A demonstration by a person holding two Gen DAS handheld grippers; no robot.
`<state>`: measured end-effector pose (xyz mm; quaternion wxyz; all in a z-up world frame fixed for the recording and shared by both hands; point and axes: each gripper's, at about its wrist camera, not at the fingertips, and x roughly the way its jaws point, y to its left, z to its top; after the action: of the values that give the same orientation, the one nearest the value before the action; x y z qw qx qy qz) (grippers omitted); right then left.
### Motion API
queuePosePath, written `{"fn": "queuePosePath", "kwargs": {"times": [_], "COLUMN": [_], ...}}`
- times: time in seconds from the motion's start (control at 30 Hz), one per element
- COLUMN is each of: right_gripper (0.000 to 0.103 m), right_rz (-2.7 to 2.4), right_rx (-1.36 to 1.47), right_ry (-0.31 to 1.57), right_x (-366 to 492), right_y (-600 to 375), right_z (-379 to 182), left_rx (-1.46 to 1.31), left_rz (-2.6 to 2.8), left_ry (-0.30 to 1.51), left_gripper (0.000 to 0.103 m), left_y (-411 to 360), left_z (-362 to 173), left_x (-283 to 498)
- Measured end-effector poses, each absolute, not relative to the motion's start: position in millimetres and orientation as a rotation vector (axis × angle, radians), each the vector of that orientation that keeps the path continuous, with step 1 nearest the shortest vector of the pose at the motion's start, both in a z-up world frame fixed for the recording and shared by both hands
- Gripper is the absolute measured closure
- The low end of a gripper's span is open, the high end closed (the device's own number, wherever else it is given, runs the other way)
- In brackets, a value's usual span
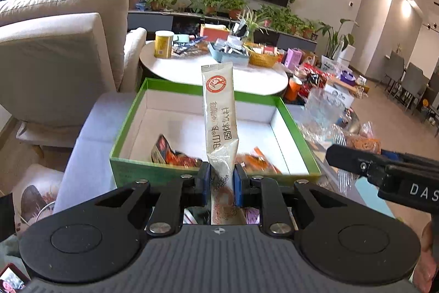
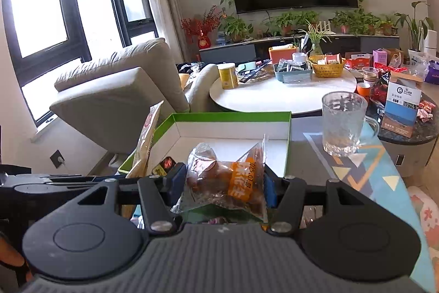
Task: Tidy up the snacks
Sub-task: 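Carry both snacks into the green box and open both tools to release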
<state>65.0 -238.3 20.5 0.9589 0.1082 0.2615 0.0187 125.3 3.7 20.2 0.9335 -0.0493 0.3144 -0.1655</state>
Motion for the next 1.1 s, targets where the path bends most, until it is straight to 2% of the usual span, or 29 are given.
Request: {"fn": "queuePosePath", "kwargs": {"times": [0.53, 1.1], "right_gripper": [0.049, 0.049], "right_rz": [0.045, 0.02], "right_rx": [0.251, 0.277], "right_ry": [0.547, 0.692], "right_x": [112, 162], "right_y": [-232, -230], "right_z": [22, -19], "left_rx": [-0.15, -0.157], "left_rz": [-0.303, -0.225], "left_ry": [0.57, 0.68], "left_gripper": [0.087, 0.087], "left_y": [17, 16], "left_z": [38, -23], "left_x": [185, 233]}}
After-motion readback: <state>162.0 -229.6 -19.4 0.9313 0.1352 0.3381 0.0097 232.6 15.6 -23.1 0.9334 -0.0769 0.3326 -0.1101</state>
